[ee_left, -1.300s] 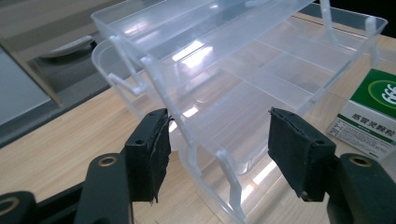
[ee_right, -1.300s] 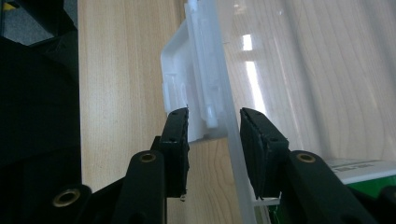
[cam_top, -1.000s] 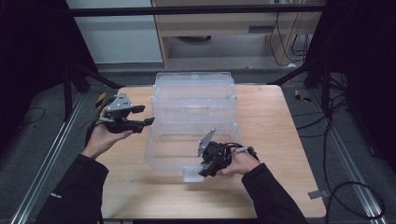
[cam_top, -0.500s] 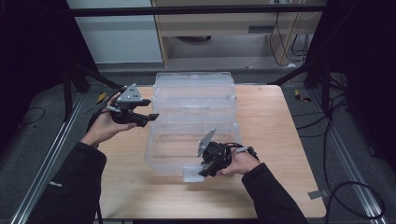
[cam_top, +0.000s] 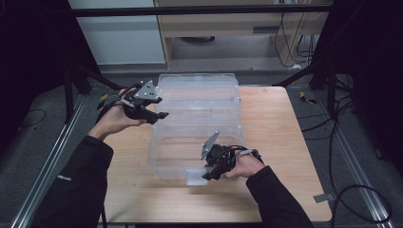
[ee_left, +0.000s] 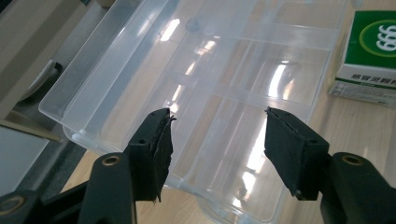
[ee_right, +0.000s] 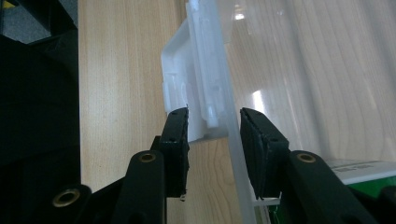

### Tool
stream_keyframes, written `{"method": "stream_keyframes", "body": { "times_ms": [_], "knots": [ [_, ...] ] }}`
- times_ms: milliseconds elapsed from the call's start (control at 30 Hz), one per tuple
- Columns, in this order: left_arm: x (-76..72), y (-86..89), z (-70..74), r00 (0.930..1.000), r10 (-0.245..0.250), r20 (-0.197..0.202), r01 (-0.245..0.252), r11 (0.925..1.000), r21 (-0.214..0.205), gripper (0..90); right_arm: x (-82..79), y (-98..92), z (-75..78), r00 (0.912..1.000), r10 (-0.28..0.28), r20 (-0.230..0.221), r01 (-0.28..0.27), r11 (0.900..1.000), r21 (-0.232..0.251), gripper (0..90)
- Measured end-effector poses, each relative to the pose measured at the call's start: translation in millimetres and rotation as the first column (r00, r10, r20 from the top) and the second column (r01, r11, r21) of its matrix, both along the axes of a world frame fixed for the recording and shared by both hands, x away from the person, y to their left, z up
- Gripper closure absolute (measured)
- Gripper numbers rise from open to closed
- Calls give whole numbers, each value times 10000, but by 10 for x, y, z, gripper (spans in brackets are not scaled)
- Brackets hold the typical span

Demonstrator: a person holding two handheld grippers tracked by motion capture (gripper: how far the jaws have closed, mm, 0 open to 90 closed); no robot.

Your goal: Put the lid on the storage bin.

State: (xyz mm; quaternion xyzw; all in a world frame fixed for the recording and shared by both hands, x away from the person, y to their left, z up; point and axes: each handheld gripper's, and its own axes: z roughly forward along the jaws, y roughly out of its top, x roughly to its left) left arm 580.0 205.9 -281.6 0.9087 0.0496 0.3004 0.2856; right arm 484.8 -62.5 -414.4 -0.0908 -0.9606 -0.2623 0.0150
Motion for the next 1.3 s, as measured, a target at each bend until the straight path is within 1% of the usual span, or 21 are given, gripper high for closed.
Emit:
{"method": "stream_keyframes", "body": {
  "times_ms": [200, 300, 367, 433, 500, 533, 600, 700, 767, 800, 867, 900, 933, 1000, 1033, 1067, 1133, 1233, 1300],
  "knots": [
    [118, -72, -34, 10000, -2, 16, 1, 9998, 208, 411, 2, 2, 1, 10000, 20, 10, -20, 10000, -14, 631],
    [164, -107, -54, 9999, -141, 16, 140, 9993, 332, 417, 1, 0, 0, 10000, 23, 18, -23, 10000, -2, 631],
    [186, -132, -67, 9998, -194, -10, 194, 9992, 362, 418, -4, 1, 1, 10000, -77, -55, 77, 10000, 13, 632],
    [204, -162, -72, 9997, -216, 61, 213, 9988, 446, 419, 0, 1, 1, 10000, -47, -66, 47, 10000, 8, 632],
    [224, -191, -79, 9996, -279, 22, 278, 9986, 451, 425, 5, 1, 0, 10000, 20, -52, -20, 10000, 11, 632],
    [235, -211, -86, 9996, -284, 7, 284, 9984, 495, 426, 7, 0, 1, 10000, 39, -40, -39, 10000, 1, 632],
    [257, -259, -97, 9993, -379, 18, 377, 9965, 750, 429, 7, 1, 1, 10000, 39, -40, -39, 10000, -3, 632],
    [282, -311, -110, 9986, -515, 70, 507, 9949, 873, 452, 7, 0, 1, 10000, 46, -42, -46, 10000, -6, 632],
    [302, -342, -112, 9985, -543, 53, 534, 9928, 1069, 464, 8, 0, 1, 10000, 50, -44, -50, 10000, -4, 632],
    [309, -351, -115, 9983, -571, 58, 562, 9924, 1096, 476, 6, 1, 1, 10000, 40, -53, -40, 10000, 2, 632],
    [326, -374, -116, 9981, -608, -37, 607, 9894, 1318, 493, 8, 0, 1, 10000, 57, -44, -57, 10000, -7, 632],
    [337, -386, -132, 9978, -661, 27, 652, 9896, 1282, 504, 8, 0, 1, 10000, 56, -48, -56, 10000, -9, 632],
    [340, -394, -128, 9981, -620, -48, 620, 9875, 1450, 518, 9, 0, 1, 10000, 62, -50, -62, 10000, -7, 632],
    [360, -414, -155, 9981, -608, -65, 611, 9877, 1441, 535, 9, 0, 2, 10000, 58, -73, -58, 10000, -21, 632],
    [370, -426, -160, 9982, -603, -75, 607, 9861, 1545, 547, 9, 0, 2, 10000, 54, -73, -54, 10000, -24, 632],
    [381, -437, -177, 9980, -632, -37, 631, 9871, 1473, 557, 7, 0, 3, 10000, 32, -77, -32, 10000, -43, 632],
    [396, -463, -183, 9975, -697, -106, 705, 9854, 1552, 582, 7, -1, 3, 10000, 29, -75, -29, 10000, -36, 632],
    [408, -505, -202, 9978, -661, -55, 661, 9827, 1729, 598, 7, -1, 2, 10000, 38, -72, -38, 10000, -36, 632],
    [420, -527, -206, 9978, -660, -18, 654, 9836, 1681, 615, 4, 1, 1, 10000, -13, -81, 13, 10000, -8, 632]
  ]
}}
